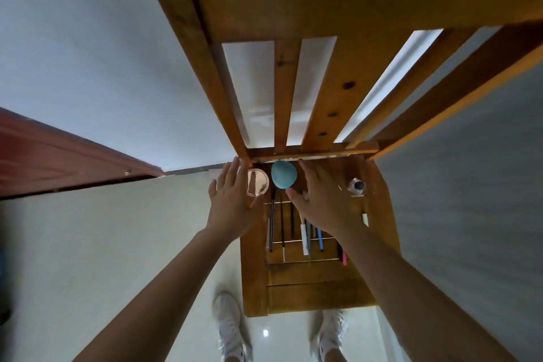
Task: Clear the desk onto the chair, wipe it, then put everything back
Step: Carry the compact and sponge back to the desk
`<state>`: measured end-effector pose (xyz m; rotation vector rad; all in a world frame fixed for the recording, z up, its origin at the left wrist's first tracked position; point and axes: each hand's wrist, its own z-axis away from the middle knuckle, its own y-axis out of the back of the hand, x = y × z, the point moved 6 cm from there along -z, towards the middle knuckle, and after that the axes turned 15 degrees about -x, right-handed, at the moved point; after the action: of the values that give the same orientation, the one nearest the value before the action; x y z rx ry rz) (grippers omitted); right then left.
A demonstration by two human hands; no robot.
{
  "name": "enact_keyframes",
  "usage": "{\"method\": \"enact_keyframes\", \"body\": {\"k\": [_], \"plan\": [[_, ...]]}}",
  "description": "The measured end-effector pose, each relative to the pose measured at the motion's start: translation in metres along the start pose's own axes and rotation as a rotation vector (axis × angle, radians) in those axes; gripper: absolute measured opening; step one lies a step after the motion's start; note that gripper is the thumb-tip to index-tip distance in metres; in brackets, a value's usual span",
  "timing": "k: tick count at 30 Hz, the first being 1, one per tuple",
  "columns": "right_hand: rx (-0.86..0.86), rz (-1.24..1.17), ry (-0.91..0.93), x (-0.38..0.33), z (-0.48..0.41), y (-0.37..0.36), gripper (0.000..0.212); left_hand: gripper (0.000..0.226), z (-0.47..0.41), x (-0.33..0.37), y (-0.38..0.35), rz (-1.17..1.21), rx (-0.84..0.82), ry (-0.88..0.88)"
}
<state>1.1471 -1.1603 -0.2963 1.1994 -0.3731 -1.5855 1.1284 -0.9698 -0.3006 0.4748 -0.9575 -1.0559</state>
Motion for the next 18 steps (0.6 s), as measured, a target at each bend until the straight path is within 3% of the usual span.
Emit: {"method": "enact_keyframes", "body": {"k": [6, 11, 18], "plan": [[-0.025, 0.021, 0.018, 0.026, -0.036, -0.056, 0.092, 0.087, -0.04, -0.027, -0.047, 0.038, -0.014, 0.03], [0.039, 0.021, 0.002, 0.028, -0.053, -0.065, 0.087, 0.074, -0.05, -0.033, -0.053, 0.088, 0.063, 0.018], [0.021, -0.095, -0.039, 0.025, -0.051, -0.065, 0.088, 0.076, -0.052, -0.026, -0.049, 0.122, 0.086, 0.01]]}}
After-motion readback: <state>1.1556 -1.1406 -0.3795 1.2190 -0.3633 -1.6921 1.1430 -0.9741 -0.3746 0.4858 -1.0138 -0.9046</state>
